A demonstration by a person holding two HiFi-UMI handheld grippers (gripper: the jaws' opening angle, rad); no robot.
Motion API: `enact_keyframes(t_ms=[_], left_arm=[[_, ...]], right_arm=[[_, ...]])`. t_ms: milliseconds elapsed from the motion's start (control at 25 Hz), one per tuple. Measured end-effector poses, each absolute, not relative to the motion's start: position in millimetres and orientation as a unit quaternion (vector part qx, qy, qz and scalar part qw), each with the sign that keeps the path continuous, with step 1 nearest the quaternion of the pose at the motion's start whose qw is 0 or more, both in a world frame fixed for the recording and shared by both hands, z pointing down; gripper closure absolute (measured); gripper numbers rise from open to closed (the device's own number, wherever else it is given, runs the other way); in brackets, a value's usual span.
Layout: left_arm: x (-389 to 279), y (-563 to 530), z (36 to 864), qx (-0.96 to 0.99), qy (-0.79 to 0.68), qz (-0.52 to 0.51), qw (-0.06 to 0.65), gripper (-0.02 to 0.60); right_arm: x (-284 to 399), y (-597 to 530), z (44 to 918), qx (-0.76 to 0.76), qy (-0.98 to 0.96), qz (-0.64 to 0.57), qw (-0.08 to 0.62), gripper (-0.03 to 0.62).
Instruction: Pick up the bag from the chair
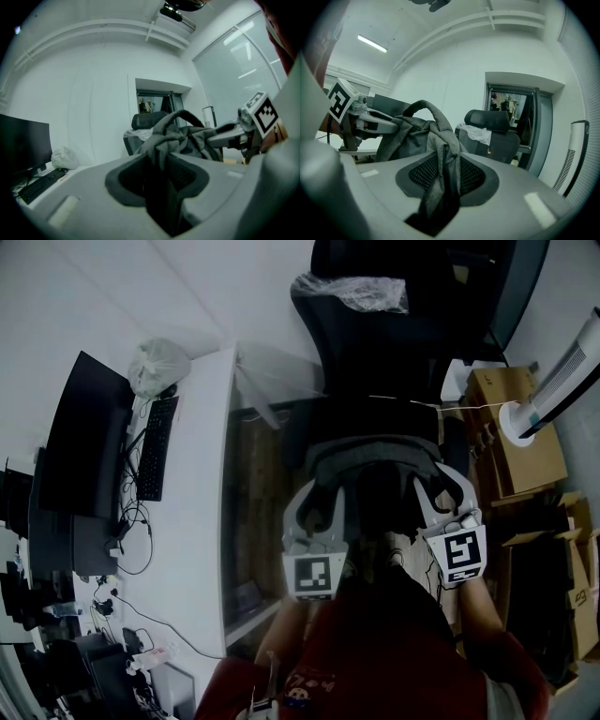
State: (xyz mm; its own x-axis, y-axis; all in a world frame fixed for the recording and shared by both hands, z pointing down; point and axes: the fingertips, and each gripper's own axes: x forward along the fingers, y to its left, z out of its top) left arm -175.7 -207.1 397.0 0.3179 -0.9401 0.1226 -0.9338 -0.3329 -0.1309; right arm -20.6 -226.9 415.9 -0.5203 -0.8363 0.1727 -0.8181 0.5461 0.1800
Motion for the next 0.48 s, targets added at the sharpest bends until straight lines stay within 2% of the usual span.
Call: enact_keyframes(t_ms=[480], left_arm=[[-170.2,-208.1,396.6,-0.815,0.572,-0.095,0.028,0.449]], right_arm=[[-14.9,-226.8,414.3,0.477,-0.869,-0.037,0.128,0.465]])
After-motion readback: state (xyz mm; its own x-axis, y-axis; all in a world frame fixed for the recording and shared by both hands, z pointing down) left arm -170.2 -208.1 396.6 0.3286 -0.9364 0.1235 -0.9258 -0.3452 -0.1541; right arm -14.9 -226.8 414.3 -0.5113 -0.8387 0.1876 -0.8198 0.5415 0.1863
